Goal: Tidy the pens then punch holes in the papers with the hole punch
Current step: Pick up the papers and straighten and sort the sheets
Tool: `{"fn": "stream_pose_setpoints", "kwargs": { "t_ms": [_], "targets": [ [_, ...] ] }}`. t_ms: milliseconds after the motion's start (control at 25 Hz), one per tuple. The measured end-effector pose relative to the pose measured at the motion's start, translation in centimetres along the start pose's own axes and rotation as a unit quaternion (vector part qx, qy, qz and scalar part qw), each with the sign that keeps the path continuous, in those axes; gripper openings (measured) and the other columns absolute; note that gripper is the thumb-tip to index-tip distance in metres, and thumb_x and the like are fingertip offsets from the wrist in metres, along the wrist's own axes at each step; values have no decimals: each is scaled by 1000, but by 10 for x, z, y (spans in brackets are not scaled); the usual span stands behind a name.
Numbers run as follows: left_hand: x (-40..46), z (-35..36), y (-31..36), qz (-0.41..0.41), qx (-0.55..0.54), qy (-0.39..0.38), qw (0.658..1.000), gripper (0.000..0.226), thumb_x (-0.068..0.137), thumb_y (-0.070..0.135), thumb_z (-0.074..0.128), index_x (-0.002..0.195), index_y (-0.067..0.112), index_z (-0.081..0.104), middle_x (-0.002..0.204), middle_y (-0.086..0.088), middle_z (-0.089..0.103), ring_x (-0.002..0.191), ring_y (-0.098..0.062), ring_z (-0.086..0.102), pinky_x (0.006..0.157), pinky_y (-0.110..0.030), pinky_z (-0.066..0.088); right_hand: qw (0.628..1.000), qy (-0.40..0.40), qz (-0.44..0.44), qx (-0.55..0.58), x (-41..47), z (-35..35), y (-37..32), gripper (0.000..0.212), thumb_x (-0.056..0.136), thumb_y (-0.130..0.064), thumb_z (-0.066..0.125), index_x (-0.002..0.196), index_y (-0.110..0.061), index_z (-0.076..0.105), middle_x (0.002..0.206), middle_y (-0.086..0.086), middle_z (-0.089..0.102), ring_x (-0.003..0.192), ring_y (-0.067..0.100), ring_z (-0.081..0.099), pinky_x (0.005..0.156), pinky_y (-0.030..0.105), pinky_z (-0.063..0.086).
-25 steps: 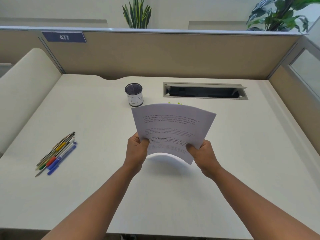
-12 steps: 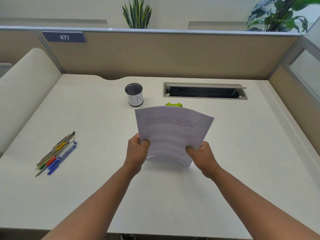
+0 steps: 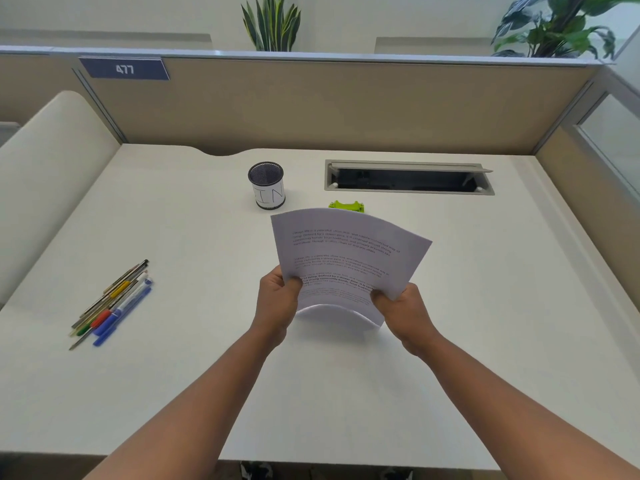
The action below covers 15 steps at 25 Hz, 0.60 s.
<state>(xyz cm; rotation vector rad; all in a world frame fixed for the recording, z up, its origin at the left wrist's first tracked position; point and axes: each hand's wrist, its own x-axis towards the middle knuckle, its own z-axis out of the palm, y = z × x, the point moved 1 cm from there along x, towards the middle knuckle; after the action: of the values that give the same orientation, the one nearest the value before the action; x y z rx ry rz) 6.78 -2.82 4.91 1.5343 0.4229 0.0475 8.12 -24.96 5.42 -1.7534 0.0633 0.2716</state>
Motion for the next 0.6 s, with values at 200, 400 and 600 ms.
{"fn": "stream_pose_setpoints", "kwargs": {
  "t_ms": [200,400,600],
  "targets": [
    [1,-1,-2,1,4,-2,1000,24,96,-1,49,99,7,72,95,-4,76,86,-17,68,72,-29,57,1000,-4,1,-9,3,1,4,28,94,-2,52,96,-19,73,103,10,75,100,35,66,80,39,57],
    [0,-4,0,26,13,-33,999,19,98,9,61,106,21,74,100,7,78,93,-15,72,76,-27,59,1000,-11,10,-23,5,1,3,25,94,-2,52,99,-16,72,101,10,75,99,35,67,80,40,59],
    [5,-10,7,8,-9,-24,1000,11,97,19,65,99,15,75,96,0,79,90,-23,75,76,-34,60,998,-47,29,32,6,-11,-13,27,95,-1,61,102,-24,74,102,-5,79,95,19,75,82,32,61]
  ]
}}
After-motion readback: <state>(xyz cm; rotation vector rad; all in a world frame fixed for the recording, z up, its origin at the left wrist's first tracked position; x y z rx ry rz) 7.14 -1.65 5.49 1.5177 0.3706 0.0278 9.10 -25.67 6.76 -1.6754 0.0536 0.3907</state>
